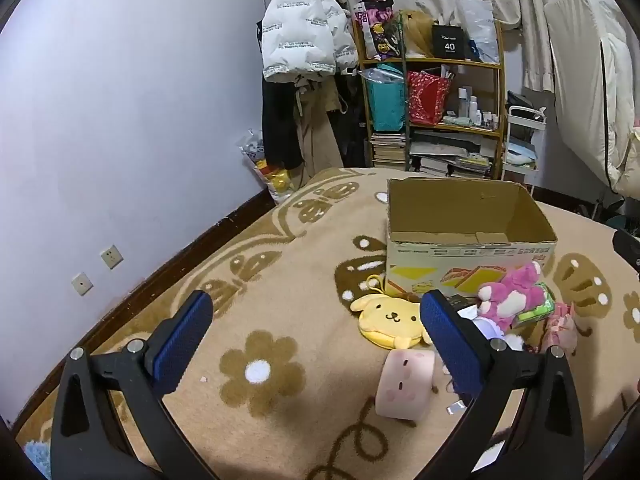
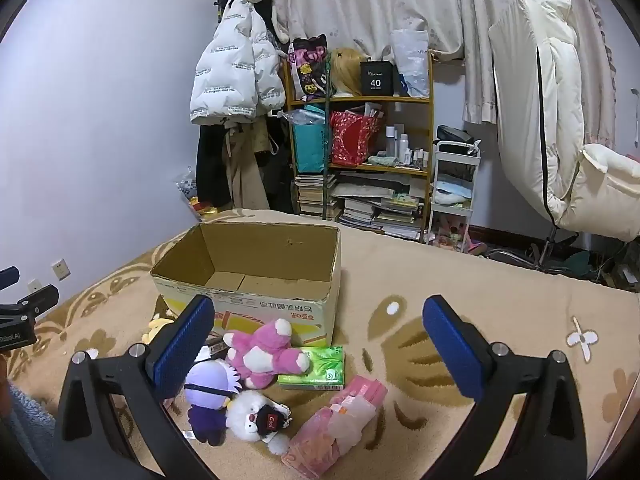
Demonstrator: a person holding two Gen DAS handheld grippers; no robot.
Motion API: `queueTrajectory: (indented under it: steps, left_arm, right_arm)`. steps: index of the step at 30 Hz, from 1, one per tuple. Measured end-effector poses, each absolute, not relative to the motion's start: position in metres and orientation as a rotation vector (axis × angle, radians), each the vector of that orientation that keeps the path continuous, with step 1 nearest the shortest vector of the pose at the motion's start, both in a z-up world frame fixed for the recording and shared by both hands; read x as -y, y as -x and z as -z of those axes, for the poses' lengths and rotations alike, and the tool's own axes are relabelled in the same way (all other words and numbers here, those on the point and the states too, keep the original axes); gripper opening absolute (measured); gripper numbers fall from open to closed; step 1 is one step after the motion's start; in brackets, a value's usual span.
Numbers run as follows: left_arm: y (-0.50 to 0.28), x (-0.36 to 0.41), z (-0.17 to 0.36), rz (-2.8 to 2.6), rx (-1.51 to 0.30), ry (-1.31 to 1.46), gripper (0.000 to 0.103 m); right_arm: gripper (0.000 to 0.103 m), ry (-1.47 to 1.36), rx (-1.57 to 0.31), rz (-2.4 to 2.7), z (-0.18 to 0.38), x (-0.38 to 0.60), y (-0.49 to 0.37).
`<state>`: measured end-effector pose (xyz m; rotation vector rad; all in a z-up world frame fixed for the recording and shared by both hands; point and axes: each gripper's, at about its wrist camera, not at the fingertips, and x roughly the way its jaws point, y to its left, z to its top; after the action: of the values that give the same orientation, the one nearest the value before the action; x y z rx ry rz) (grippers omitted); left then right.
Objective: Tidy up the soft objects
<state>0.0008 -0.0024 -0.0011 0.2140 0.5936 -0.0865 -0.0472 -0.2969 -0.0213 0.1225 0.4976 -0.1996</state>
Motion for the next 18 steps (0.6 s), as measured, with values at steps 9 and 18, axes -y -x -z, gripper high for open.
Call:
queueTrajectory:
  steps: [9,18]
  left_arm:
    - [-0.003,0.0,0.001,0.079,-0.591,-0.198,0.102]
    - [-0.005,-0.003,0.0,0.083,-0.593,-0.195,0.102]
  right_arm:
    - [0.103,-0.12,-0.493,0.201,0.022,0.297,0.047]
    - [0.103,-0.121,-0.493,0.201,0.022,0.297,0.047]
